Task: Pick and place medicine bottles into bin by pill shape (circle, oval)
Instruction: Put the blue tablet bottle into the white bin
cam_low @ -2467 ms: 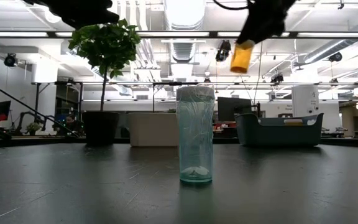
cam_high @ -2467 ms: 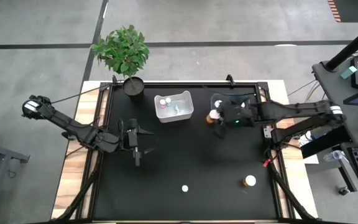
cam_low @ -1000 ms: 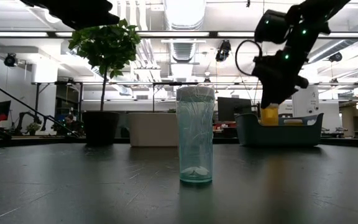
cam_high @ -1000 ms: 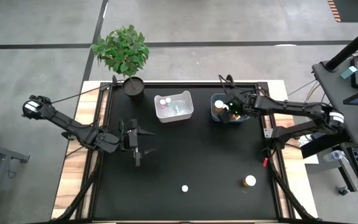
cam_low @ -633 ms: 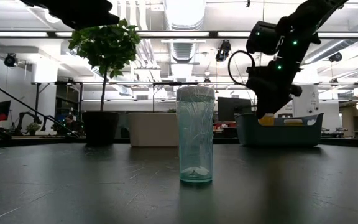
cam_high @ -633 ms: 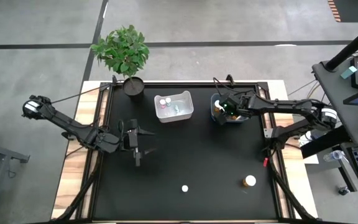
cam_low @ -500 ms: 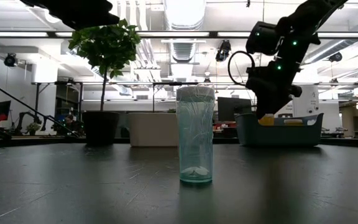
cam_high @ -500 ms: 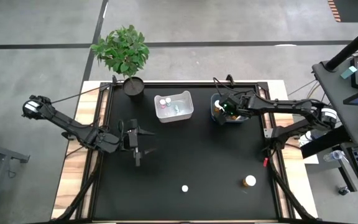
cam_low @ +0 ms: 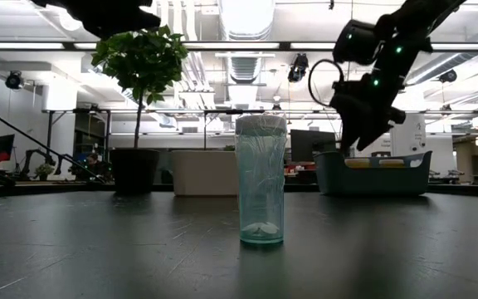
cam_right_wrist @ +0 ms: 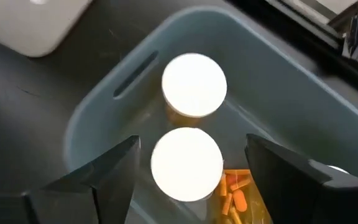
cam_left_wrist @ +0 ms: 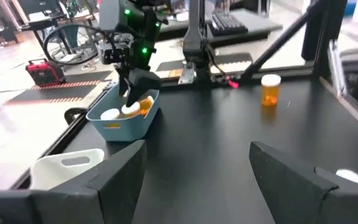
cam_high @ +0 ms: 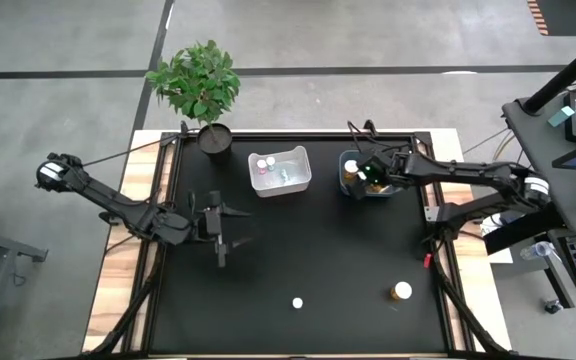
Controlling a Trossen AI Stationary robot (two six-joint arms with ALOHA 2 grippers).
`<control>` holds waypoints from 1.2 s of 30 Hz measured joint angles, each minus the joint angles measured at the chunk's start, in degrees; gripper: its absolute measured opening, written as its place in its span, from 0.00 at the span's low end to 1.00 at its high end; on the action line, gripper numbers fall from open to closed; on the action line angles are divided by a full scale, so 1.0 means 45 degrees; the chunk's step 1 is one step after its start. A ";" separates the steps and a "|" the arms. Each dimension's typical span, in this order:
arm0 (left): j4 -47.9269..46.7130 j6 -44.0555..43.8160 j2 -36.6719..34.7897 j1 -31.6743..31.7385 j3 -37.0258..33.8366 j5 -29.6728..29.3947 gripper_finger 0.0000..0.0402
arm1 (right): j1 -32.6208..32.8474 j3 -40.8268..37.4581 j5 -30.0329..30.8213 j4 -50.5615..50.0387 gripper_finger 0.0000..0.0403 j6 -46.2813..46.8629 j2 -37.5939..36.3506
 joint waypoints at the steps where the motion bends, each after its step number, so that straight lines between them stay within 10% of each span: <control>1: 0.0130 -0.0256 0.0004 -0.0004 -0.0026 0.0005 0.67 | 0.0100 0.0000 0.0001 -0.0006 0.70 0.0058 -0.0188; 15: 0.2786 -0.4136 0.4069 -0.0199 0.0533 0.0340 0.67 | 0.2979 -0.0034 -0.0002 0.2241 0.62 -0.1780 -0.2821; 36: 0.2977 -0.4505 0.9004 -0.1088 0.5569 0.0471 0.67 | 0.6324 -0.1509 -0.0082 0.8625 0.58 -0.5972 -0.3205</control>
